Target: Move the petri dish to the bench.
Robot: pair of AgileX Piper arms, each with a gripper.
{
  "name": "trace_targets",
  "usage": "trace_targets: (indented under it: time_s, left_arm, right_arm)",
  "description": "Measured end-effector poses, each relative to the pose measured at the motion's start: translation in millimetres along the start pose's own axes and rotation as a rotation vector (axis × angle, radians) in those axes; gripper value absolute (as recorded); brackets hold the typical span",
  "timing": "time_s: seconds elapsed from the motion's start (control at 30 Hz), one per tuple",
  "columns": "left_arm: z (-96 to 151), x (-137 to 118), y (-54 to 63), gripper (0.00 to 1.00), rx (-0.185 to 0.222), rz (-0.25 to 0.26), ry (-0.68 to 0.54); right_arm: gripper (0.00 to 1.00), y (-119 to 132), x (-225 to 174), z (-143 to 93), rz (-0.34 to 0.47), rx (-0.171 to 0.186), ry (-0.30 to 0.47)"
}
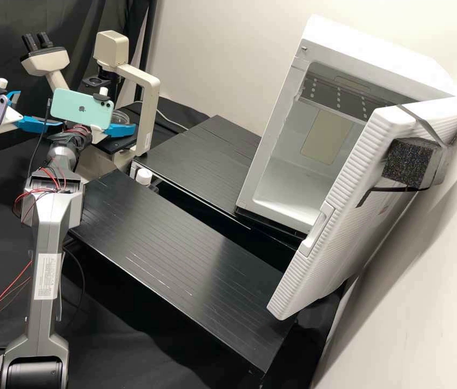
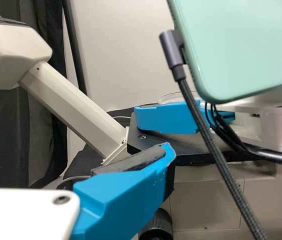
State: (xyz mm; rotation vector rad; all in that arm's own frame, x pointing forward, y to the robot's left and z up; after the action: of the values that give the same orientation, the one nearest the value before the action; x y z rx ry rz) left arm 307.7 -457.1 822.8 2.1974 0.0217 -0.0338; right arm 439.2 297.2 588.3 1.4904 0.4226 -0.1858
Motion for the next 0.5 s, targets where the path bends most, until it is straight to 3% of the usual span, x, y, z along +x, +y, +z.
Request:
trace_targets:
  time_s: [0.5]
  left_arm:
    - [0.0,0.0,0.0,1.00,0.000,0.000,0.000]
  right_arm:
    - [0.00,-2.2,0.0,2.0,-0.019,-0.010,-0.016]
